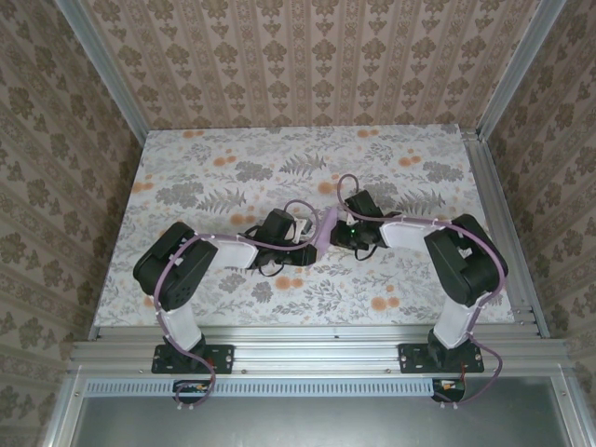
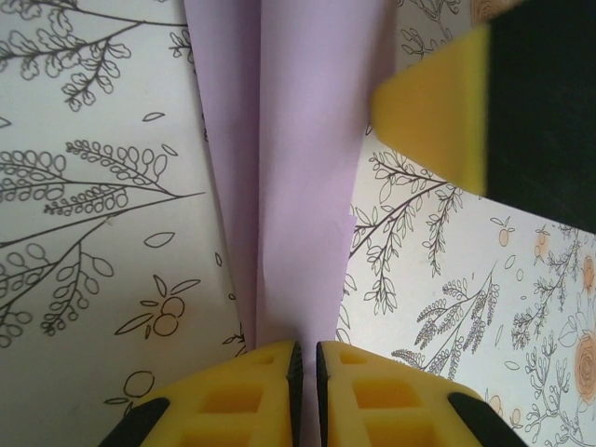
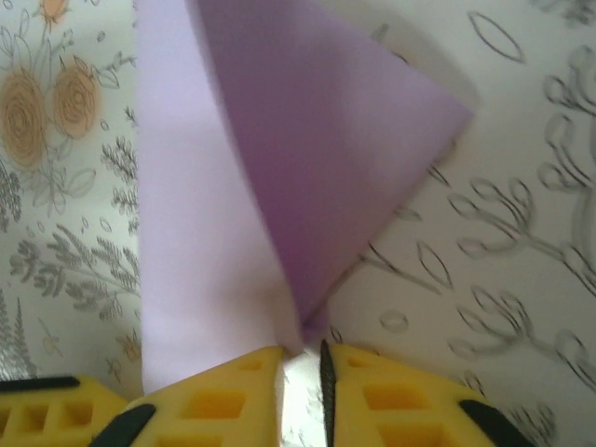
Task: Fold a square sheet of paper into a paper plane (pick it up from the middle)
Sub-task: Fold the wing for the fifth time at the center of the table.
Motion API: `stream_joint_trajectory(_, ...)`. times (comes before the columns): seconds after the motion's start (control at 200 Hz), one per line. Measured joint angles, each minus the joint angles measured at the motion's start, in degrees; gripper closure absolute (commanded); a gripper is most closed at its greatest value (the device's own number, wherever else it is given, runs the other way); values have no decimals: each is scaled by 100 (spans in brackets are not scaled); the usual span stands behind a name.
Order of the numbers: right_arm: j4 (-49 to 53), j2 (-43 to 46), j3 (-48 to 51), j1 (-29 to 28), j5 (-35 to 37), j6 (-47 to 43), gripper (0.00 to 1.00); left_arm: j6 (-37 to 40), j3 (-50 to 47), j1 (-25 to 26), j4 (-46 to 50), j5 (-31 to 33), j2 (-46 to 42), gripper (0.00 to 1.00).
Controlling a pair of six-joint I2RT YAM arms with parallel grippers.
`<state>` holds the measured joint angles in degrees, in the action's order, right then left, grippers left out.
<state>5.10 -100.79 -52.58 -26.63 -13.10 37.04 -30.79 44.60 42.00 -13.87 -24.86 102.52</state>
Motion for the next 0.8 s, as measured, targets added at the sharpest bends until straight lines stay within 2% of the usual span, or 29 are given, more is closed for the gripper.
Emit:
stream_joint_trajectory(0.17, 179, 645, 280, 68, -4, 46, 75, 101, 0, 2, 15, -2, 0, 84)
stream_joint_trajectory(0.33, -402, 905, 686, 59, -422, 492, 81, 214, 0, 2, 24, -9, 0, 84)
stream_joint_trajectory(0.575, -1956, 125, 813, -201, -990, 1484, 86, 494, 17, 35, 107, 26, -17, 84)
stream_joint_trajectory(0.8, -2557, -354, 804, -229, -1123, 1891, 87, 643, 17, 46, 127, 50, -24, 84)
